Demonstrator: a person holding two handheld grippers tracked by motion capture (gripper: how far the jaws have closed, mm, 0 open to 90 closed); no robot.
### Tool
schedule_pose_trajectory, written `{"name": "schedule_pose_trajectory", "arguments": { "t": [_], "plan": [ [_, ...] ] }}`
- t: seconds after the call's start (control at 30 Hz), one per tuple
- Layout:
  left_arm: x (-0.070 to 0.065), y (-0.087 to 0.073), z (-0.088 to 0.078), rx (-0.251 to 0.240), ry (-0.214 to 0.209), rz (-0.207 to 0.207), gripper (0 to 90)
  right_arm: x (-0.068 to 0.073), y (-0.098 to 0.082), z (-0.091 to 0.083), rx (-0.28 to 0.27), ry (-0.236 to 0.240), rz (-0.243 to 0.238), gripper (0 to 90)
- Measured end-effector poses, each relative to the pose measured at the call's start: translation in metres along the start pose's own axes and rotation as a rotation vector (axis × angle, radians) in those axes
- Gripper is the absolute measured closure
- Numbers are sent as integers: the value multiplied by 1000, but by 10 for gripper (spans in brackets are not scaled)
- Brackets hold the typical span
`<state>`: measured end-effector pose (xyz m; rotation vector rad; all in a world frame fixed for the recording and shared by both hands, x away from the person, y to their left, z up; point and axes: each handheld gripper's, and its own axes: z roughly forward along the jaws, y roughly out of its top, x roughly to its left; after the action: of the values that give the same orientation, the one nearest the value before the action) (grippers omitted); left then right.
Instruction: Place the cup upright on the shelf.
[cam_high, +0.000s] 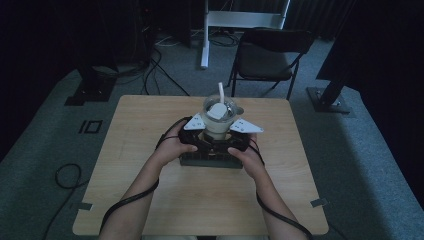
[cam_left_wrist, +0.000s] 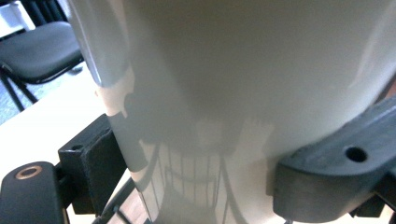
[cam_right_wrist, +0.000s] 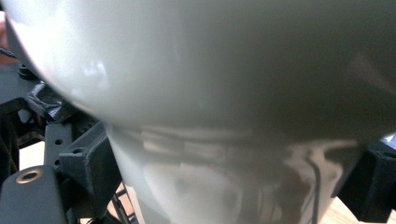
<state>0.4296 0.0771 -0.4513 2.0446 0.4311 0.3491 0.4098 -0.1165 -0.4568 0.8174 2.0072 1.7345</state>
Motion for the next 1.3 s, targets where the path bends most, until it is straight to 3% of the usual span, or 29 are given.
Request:
{"name": "schedule_pose_trajectory", "arguments": {
  "t": [0.17,0.3,0.37,0.47,0.57,0.73,0.93,1.1,1.3],
  "plan": [
    [0,-10,3,-11,3,-39,108,0,-6,4,15,-10,-10,94],
    [-1,-23,4,2,10,-106,106,0,-9,10,82,-7,-25,92],
    [-1,-27,3,-5,0,-151,93,2,-10,10,82,-12,-41,92],
    [-2,-30,2,-15,7,-168,88,6,-10,11,103,-19,-68,92],
    [-4,-32,2,-19,25,-177,88,11,-11,10,106,-63,-104,92],
    [-8,-35,1,-43,53,-185,88,14,-20,9,51,-93,-44,91],
    [-12,-38,1,-63,75,-199,76,16,-26,6,5,-117,-26,91],
    [-12,-39,3,-74,72,-214,62,19,-27,2,-10,-146,-25,92],
    [-10,-42,2,-79,83,-243,53,19,-25,-8,6,-123,-43,93]
  ]
}}
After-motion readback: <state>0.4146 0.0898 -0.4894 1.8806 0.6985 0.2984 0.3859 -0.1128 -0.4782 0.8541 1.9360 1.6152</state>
